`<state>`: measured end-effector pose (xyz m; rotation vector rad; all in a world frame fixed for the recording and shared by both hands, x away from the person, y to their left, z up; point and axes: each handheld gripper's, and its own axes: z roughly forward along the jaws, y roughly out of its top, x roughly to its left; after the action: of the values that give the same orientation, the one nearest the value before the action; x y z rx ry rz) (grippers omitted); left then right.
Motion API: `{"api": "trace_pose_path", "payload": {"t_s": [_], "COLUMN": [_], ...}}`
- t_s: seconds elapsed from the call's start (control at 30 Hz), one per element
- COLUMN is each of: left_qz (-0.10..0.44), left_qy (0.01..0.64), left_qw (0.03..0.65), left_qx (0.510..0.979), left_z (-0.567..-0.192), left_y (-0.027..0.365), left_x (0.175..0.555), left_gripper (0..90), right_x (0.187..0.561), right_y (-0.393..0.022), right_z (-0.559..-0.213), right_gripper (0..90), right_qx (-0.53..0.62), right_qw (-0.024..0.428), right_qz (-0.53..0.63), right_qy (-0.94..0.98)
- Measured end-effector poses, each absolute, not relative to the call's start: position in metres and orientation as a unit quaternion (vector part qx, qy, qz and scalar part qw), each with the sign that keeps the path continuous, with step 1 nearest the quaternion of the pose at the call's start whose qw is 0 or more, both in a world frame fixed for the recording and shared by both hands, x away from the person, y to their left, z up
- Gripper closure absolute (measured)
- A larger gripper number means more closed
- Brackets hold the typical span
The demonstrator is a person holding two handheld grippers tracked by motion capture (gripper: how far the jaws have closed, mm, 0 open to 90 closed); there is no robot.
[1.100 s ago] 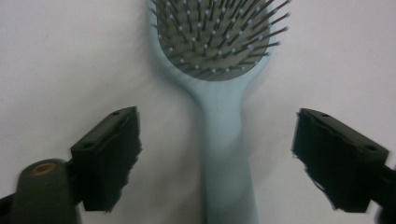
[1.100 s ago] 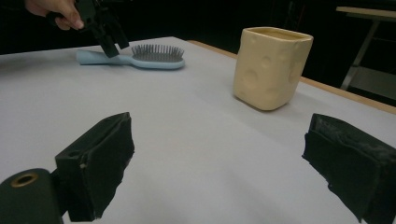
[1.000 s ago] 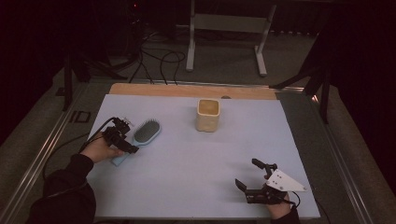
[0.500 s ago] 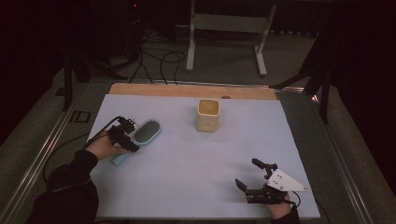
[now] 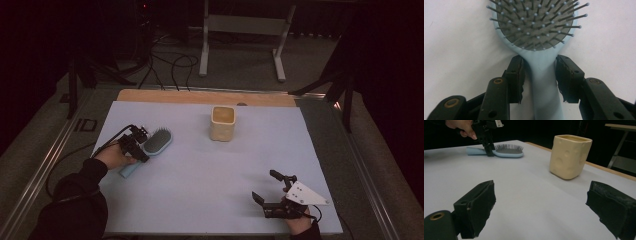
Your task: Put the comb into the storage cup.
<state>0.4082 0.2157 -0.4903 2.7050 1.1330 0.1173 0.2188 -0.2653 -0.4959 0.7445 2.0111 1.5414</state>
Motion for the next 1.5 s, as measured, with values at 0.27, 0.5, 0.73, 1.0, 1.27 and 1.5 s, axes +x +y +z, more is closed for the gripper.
{"api": "trace_pose_path", "payload": {"t_s": [0.27,0.5,0.73,1.0,1.27,1.5], "left_qz": [0.030,0.031,0.019,0.032,0.043,0.057], "left_qy": [0.383,0.380,0.386,0.397,0.385,0.379], "left_qw": [0.103,0.098,0.123,0.164,0.195,0.222], "left_qx": [0.918,0.919,0.914,0.903,0.901,0.896], "left_z": [-0.490,-0.490,-0.488,-0.471,-0.454,-0.440], "left_y": [0.216,0.214,0.220,0.226,0.228,0.224], "left_x": [0.409,0.409,0.407,0.406,0.401,0.396], "left_gripper": [67.0,70.2,70.5,70.6,70.6,70.6], "right_x": [0.219,0.219,0.219,0.220,0.220,0.220], "right_y": [-0.265,-0.265,-0.266,-0.266,-0.266,-0.267], "right_z": [-0.496,-0.496,-0.496,-0.496,-0.496,-0.496], "right_gripper": [8.0,8.0,8.0,8.0,8.0,8.0], "right_qx": [0.271,0.272,0.275,0.275,0.276,0.278], "right_qw": [0.247,0.247,0.248,0.249,0.247,0.248], "right_qz": [0.566,0.565,0.565,0.566,0.567,0.567], "right_qy": [0.738,0.738,0.737,0.736,0.736,0.735]}}
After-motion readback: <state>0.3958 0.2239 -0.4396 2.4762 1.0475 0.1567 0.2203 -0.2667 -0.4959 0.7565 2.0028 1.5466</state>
